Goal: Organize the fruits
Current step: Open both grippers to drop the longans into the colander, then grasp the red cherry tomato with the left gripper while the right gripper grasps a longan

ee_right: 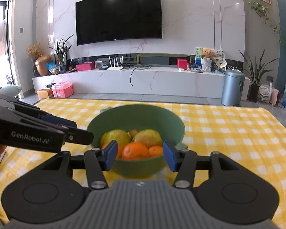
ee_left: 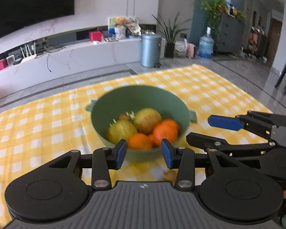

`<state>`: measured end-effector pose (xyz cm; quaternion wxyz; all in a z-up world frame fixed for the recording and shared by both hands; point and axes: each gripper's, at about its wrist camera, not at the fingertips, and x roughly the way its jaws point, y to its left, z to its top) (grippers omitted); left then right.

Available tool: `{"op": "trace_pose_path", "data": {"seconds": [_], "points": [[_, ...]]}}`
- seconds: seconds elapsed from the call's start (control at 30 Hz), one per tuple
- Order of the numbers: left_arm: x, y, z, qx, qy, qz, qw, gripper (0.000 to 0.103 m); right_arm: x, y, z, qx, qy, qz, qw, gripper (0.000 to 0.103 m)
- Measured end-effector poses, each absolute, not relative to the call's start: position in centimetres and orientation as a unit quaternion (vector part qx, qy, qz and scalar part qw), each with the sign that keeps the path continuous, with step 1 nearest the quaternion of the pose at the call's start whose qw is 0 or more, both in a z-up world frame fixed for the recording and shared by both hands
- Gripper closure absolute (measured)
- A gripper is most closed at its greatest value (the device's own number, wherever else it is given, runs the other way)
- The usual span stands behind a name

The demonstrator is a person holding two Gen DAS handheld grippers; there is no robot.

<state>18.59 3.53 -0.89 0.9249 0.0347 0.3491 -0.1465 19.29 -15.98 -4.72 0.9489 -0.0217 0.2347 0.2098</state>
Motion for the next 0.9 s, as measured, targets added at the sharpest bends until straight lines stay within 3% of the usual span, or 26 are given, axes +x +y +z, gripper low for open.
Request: {"op": "trace_pose_path", "data": {"seconds": [0.5,0.9], "points": [[15.5,3.7,-4.4,0.027,0.44,-0.193,0.877,0.054,16.4,-17.0,-8.5,-0.005,0.343,0.209,0.916,0.053],[14.4,1.9,-6.8,0.06,0.47,-0.228,0.85,0.054,16.6,-16.9,-9.2,-0.008,0.356,0.211,0.91,0.061]]}}
